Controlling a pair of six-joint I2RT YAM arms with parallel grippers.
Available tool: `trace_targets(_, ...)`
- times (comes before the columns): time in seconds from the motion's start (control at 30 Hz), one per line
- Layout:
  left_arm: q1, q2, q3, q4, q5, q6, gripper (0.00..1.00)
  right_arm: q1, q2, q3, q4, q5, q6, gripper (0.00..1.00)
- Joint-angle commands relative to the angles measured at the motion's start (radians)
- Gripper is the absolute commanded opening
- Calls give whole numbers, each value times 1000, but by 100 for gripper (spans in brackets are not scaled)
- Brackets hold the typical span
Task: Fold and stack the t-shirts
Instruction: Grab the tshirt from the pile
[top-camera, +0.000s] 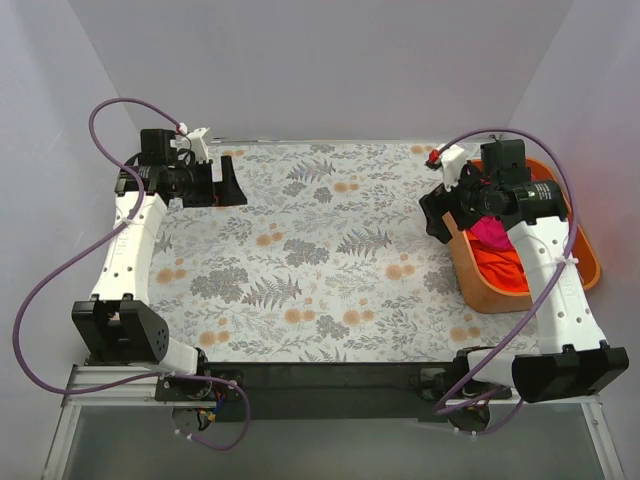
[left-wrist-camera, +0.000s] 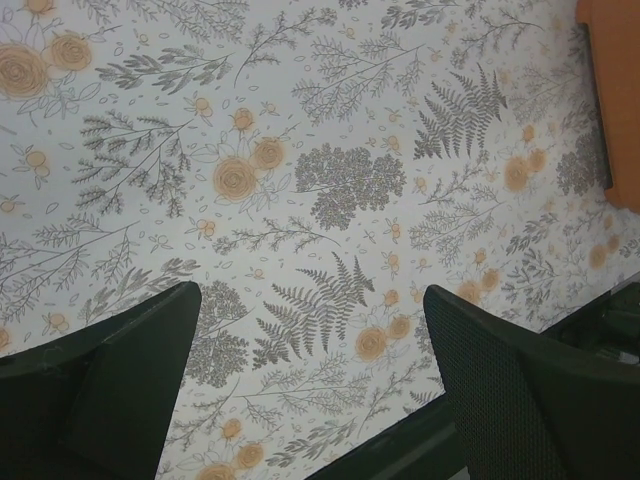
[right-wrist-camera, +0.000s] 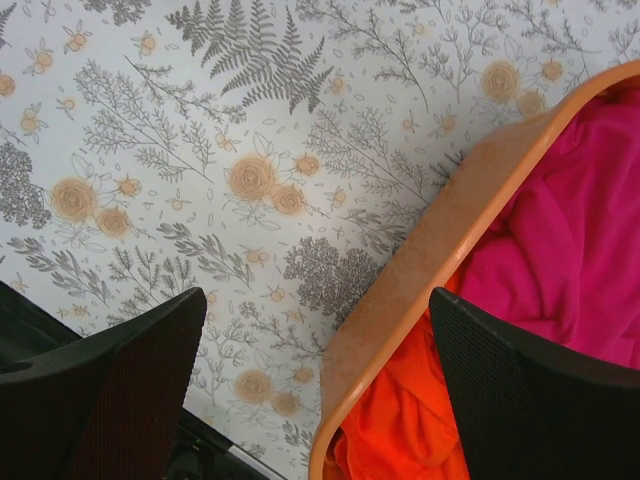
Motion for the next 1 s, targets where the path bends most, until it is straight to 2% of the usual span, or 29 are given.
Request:
trace_targets(0.0,-42,-32,12,28,-16,22,94,-50,7,-21,-23,20,-27,98)
trace_targets(0.2,-71,5,13,40,-74,35,94,-153,53,28,-54,-37,-33,98)
trace_targets(0.4,-75,37,30,46,-71,45,94,-381,167,140,-100,-38,-64,98)
trace_targets(0.73,-75,79,62,40,-93,45,94,-434,443,323,-75,175,-66,98)
trace_targets(0.97,-75,79,46,34,-125,51,94,-437,601,381,-48,193,-58,98)
